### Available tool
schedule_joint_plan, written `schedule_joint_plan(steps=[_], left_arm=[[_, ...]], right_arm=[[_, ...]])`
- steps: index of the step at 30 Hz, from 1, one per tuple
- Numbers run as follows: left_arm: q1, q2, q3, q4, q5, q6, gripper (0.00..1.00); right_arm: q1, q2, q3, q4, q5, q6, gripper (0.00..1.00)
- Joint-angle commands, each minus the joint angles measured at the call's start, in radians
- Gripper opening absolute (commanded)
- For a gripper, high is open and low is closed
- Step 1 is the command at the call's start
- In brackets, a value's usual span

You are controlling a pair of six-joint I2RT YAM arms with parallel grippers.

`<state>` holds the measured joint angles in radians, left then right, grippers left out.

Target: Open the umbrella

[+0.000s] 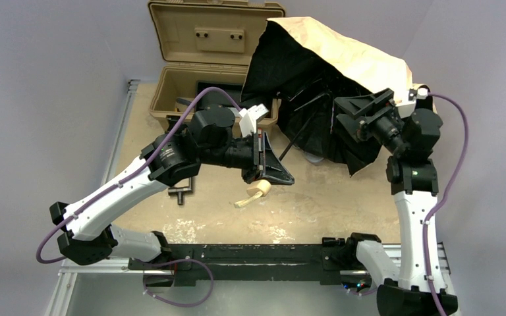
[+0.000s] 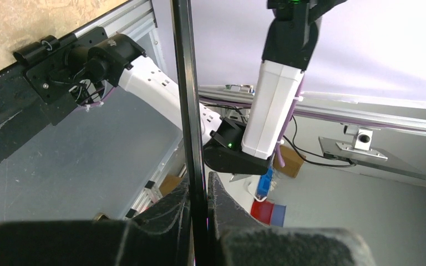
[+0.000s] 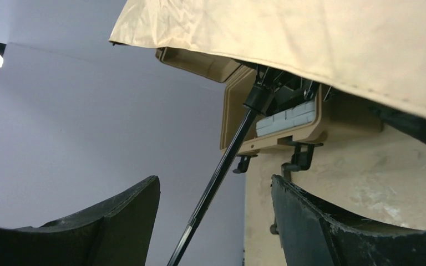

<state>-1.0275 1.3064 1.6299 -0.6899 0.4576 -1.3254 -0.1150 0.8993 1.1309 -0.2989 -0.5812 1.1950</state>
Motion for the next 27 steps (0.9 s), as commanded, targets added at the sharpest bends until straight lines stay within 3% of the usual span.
schedule_joint_plan(steps=[1, 5, 13, 20, 27], left_arm=[[0.004, -0.047, 0.008, 0.171, -0.022, 0.037, 0.0], [0.003, -0.05, 0.008, 0.175, -0.026, 0.036, 0.0], [0.001, -0.07, -0.005, 0.194, -0.046, 0.03, 0.0], [0.001, -0.077, -0.02, 0.218, -0.041, 0.029, 0.0], [0.001, -0.078, -0.025, 0.239, -0.037, 0.02, 0.0]], right_arm=[[0.149, -0.003, -0.074, 0.255, 0.077, 0.173, 0.7], [0.242, 0.033, -0.077, 0.334, 0.175, 0.222, 0.67], [0.258, -0.033, -0.16, 0.358, 0.338, 0.366, 0.55], [0.309, -0.035, -0.263, 0.514, 0.368, 0.489, 0.49], [0.36, 0.018, -0.263, 0.579, 0.446, 0.542, 0.46]])
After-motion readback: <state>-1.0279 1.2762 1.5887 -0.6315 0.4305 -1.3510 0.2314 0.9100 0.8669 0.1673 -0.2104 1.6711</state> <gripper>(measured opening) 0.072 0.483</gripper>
